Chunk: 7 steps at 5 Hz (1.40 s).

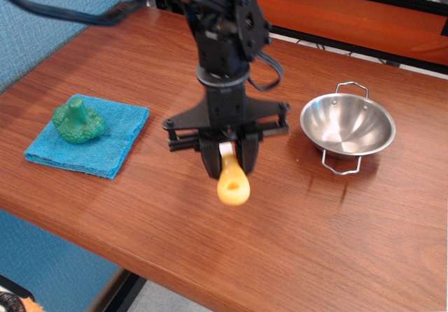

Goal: Move the knife just behind the blue cloth

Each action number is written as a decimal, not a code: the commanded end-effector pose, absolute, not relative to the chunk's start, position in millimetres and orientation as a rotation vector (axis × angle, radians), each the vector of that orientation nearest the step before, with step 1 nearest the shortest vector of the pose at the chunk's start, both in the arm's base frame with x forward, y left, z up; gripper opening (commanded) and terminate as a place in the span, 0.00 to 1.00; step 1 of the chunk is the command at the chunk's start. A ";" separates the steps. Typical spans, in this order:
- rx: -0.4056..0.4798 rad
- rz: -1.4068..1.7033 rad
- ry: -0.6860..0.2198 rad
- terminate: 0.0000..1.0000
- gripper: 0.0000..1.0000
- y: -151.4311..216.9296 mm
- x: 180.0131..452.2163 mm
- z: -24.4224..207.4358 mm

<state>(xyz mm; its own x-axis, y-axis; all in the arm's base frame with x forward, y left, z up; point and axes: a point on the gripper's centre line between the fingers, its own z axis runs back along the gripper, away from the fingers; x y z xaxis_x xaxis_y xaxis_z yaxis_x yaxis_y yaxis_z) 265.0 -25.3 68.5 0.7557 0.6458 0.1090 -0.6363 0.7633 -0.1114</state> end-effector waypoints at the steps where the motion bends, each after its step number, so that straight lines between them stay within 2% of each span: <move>1: -0.112 1.188 -0.295 0.00 0.00 13.4 289.4 75.8; 2: -0.115 1.441 -0.308 0.00 0.00 31.9 310.7 74.9; 3: -0.107 1.561 -0.351 0.00 0.00 45.6 337.1 79.3; 4: -0.099 1.613 -0.335 0.00 0.00 65.5 356.9 72.9; 6: -0.121 1.678 -0.286 0.00 0.00 103.8 376.8 45.1; 7: -0.094 1.687 -0.261 0.00 0.00 115.2 382.4 34.5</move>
<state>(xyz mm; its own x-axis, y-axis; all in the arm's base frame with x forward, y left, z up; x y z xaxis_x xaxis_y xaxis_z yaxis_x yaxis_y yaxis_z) 387.6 109.7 19.3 -0.1254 0.9890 0.0787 -0.9779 -0.1099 -0.1781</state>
